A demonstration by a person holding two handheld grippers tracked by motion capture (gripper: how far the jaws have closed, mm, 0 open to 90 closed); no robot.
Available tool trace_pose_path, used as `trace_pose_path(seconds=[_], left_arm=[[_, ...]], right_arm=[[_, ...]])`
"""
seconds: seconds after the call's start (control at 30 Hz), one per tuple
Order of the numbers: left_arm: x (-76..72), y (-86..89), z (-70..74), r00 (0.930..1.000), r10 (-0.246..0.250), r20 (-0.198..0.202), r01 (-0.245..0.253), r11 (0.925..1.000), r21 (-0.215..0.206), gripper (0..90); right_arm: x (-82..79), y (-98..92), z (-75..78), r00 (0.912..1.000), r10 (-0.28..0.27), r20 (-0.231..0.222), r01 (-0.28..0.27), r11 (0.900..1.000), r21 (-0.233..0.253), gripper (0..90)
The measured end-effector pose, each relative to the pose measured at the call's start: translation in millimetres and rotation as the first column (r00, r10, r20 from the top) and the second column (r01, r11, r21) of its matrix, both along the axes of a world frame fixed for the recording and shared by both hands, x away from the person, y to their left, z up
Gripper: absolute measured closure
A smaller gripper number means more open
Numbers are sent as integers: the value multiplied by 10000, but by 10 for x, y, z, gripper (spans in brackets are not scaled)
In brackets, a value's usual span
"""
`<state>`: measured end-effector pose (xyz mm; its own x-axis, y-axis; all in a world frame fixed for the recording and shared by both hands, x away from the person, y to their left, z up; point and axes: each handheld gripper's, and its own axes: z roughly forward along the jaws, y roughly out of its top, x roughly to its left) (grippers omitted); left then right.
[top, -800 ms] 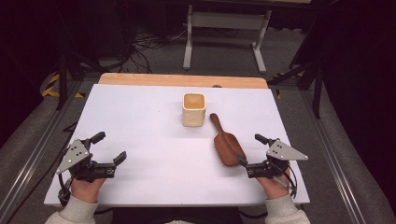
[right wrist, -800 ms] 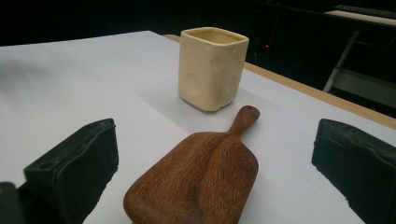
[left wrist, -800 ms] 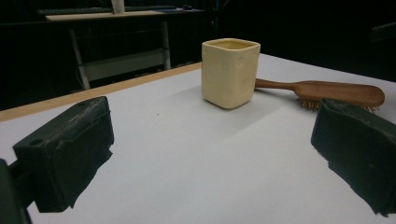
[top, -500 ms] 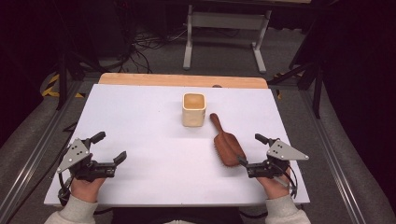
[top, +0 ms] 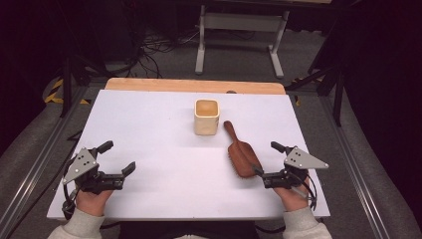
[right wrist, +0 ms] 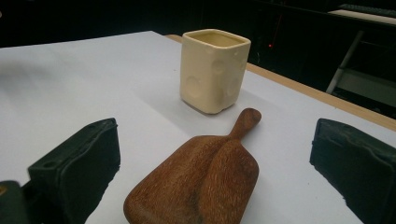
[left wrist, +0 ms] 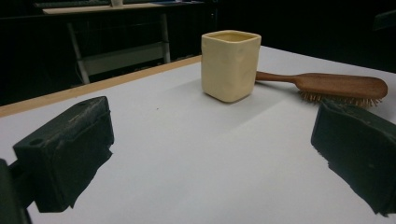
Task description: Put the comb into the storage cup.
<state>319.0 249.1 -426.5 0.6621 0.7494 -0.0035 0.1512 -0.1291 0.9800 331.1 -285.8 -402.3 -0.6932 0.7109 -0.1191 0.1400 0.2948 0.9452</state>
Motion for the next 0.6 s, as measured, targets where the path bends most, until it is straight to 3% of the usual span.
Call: trace_pose_path(seconds=[0.6], left_arm=[[4,-1,-5,10000,-44,0,44,10000,77,1]], right_arm=[[295,255,273,9979,605,-242,-615,9972,-418,32]])
